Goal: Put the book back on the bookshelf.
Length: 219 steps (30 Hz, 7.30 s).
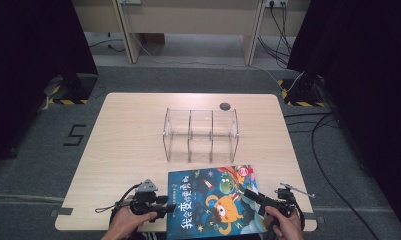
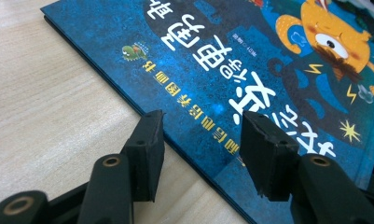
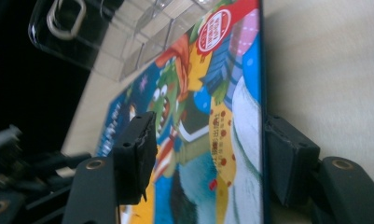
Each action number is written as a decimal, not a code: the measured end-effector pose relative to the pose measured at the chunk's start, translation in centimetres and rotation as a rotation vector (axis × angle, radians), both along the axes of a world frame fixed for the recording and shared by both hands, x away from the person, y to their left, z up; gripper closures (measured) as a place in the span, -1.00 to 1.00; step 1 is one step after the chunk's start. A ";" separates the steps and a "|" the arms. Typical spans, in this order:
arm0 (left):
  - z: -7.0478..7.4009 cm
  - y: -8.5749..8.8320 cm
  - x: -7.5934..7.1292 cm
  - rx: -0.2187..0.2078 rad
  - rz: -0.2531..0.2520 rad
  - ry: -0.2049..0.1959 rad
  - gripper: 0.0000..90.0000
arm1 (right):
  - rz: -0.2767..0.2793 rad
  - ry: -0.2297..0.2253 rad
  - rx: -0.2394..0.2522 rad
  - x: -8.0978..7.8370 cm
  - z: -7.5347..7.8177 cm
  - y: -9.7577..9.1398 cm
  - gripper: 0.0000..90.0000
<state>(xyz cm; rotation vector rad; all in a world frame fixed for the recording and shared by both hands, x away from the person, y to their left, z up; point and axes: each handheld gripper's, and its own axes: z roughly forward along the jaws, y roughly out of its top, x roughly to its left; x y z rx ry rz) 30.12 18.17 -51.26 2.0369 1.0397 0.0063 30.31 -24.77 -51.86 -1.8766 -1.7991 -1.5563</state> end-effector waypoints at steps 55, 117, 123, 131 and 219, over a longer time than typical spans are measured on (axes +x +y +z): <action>-0.6 -0.5 2.0 -0.153 0.009 0.070 -0.13 | 0.214 -0.402 -0.202 -0.6 2.7 -0.8 0.09; -0.5 -0.3 3.2 -0.406 0.036 0.091 0.37 | 0.207 -0.219 -0.244 0.2 1.1 -1.7 -0.10; -0.4 -0.3 3.4 -0.421 0.035 0.109 0.40 | 0.203 -0.209 -0.233 0.3 1.0 -1.9 -0.10; 0.6 -0.2 3.4 -0.434 0.035 0.123 0.48 | 0.193 -0.193 -0.209 0.4 1.0 -2.0 -0.11; 5.6 -1.5 2.1 -0.453 0.123 0.107 0.45 | 0.392 -0.772 -1.195 -9.5 1.6 12.8 0.03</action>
